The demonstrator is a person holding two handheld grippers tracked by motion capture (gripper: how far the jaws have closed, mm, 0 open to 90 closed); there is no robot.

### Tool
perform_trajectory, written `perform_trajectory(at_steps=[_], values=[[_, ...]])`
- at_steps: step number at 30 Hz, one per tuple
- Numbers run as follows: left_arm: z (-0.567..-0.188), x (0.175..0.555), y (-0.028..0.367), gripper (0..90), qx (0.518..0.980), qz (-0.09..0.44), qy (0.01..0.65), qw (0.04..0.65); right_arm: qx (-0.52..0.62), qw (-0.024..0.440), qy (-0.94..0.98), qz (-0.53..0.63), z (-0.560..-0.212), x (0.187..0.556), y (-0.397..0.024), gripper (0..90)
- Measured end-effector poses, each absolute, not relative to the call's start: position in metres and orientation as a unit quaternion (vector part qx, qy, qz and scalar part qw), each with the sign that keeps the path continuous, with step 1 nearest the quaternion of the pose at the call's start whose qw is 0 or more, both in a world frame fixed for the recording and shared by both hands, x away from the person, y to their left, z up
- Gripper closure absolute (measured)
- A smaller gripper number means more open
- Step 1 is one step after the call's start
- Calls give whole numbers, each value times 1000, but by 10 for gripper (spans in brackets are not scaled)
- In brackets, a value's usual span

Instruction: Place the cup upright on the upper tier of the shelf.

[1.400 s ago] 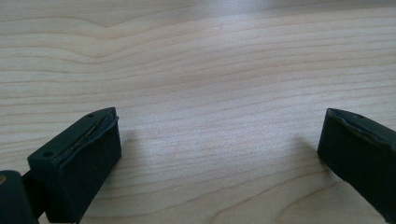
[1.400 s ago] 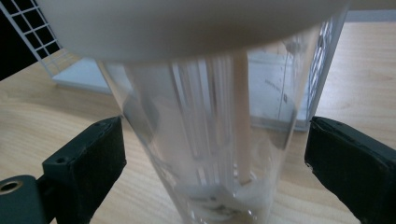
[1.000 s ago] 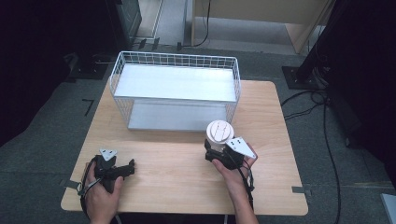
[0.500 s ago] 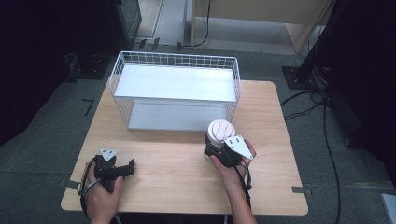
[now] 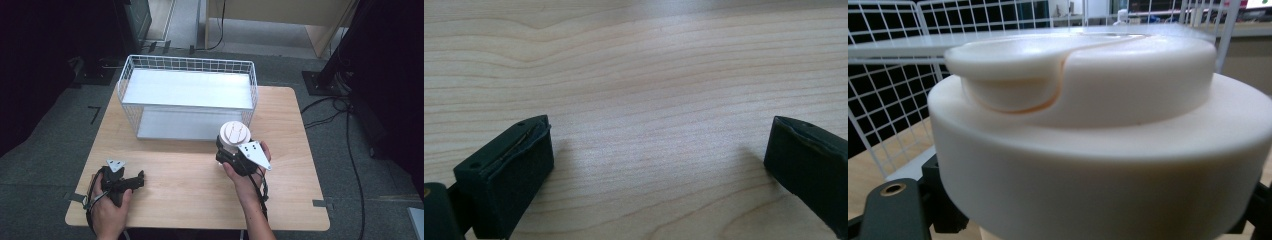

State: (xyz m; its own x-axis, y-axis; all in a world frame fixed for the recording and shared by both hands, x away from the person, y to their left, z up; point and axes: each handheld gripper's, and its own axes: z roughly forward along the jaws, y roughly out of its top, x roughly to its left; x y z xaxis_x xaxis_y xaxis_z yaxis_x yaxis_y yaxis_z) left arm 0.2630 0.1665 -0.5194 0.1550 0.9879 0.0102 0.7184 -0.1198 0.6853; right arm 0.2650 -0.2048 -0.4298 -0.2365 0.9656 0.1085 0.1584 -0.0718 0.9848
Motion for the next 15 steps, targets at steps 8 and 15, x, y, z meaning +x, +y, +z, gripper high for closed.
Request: perform_trajectory(at_steps=[8,15], values=[[-519,263,167,0,708,243,603,277,470,388,568,553,-410,269,-195,148],[-519,263,167,0,708,243,603,277,457,403,562,560,-395,274,-192,149]])
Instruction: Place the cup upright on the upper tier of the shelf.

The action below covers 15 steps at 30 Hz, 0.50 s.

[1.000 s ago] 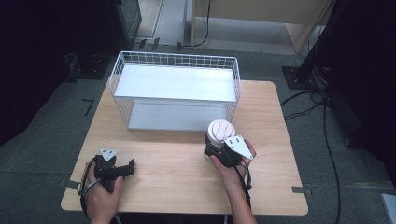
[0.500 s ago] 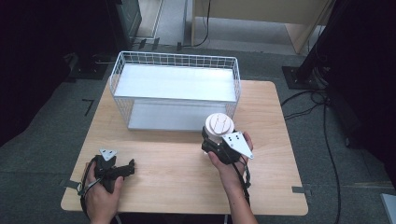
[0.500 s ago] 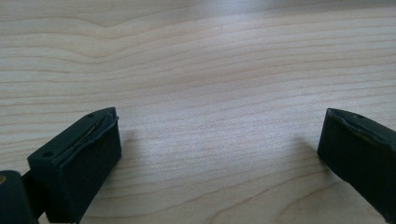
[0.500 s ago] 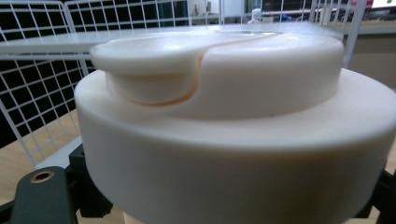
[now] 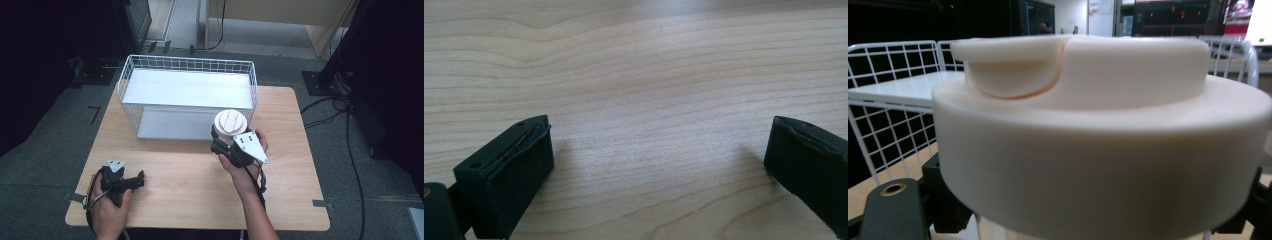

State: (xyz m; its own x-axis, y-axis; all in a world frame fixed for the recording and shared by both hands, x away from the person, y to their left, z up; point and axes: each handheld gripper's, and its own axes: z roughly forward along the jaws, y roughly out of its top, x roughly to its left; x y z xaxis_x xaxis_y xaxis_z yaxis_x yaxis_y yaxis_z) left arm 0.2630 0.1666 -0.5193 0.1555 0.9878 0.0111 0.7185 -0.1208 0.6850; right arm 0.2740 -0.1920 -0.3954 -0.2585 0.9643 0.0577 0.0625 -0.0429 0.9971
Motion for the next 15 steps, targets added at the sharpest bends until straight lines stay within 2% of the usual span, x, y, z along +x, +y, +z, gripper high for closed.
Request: perform_trajectory(at_steps=[15], values=[[-519,263,167,0,708,243,603,277,421,437,544,580,-345,298,-179,149]])
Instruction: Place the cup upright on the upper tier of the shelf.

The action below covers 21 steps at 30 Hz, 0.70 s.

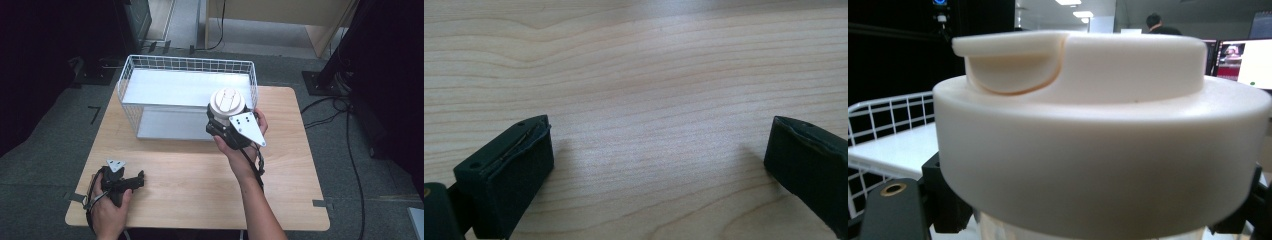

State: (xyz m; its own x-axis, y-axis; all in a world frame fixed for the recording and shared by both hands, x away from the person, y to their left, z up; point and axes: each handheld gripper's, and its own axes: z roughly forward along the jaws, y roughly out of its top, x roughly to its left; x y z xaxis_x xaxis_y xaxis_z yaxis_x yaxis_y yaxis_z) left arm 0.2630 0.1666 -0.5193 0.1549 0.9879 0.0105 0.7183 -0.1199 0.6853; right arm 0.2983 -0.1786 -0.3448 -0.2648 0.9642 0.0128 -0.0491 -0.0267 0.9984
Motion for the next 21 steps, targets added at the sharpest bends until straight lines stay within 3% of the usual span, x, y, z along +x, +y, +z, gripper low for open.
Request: perform_trajectory(at_steps=[21], values=[[-519,263,167,0,708,243,603,277,397,458,523,600,-290,340,-155,141]])
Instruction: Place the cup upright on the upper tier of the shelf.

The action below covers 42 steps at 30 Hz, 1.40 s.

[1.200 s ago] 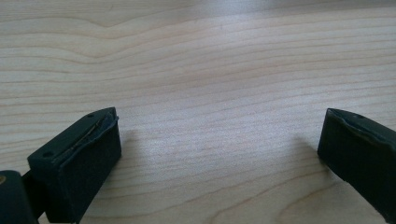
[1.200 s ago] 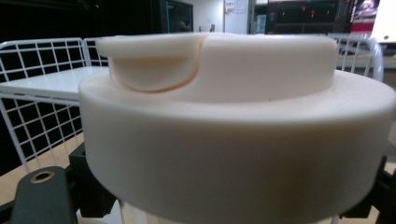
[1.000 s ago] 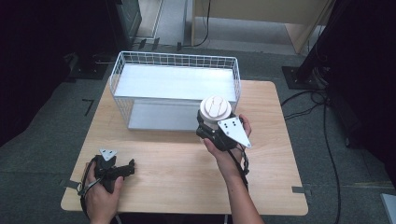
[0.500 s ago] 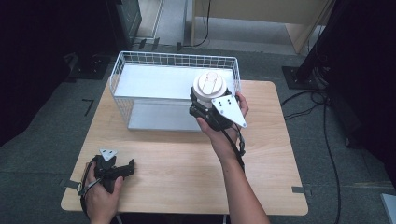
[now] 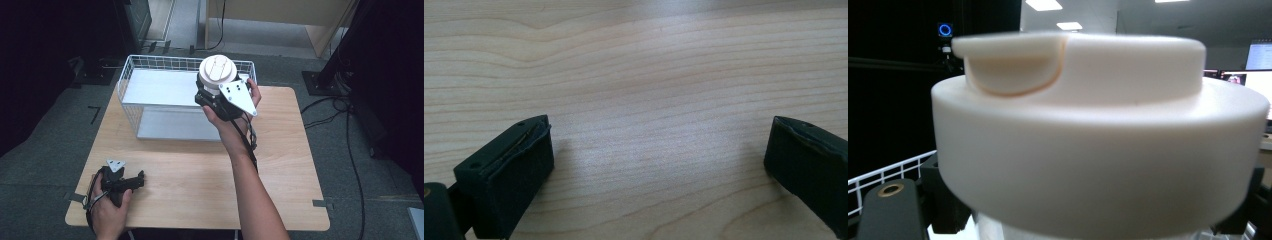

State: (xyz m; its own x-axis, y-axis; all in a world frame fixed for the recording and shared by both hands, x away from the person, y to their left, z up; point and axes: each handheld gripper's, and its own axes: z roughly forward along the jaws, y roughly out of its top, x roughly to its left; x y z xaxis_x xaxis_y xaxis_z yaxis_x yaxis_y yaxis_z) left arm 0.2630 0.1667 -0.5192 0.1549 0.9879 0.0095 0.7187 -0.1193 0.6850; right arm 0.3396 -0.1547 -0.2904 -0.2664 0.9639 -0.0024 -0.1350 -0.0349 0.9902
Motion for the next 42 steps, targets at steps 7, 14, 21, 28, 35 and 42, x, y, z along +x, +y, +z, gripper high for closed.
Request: perform_trajectory(at_steps=[7,14,21,28,35,42], values=[[-519,263,167,0,707,243,603,278,406,462,522,592,-286,362,-150,141],[-519,263,167,0,707,243,603,278,420,471,521,575,-284,393,-148,141],[-519,263,167,0,707,243,603,278,442,477,513,561,-286,422,-150,141],[-519,263,167,0,707,244,603,278,447,475,515,556,-289,428,-153,141],[-519,263,167,0,707,244,603,278,457,452,534,549,-289,432,-160,4],[-519,263,167,0,707,244,603,278,449,449,554,539,-294,420,-162,0]])
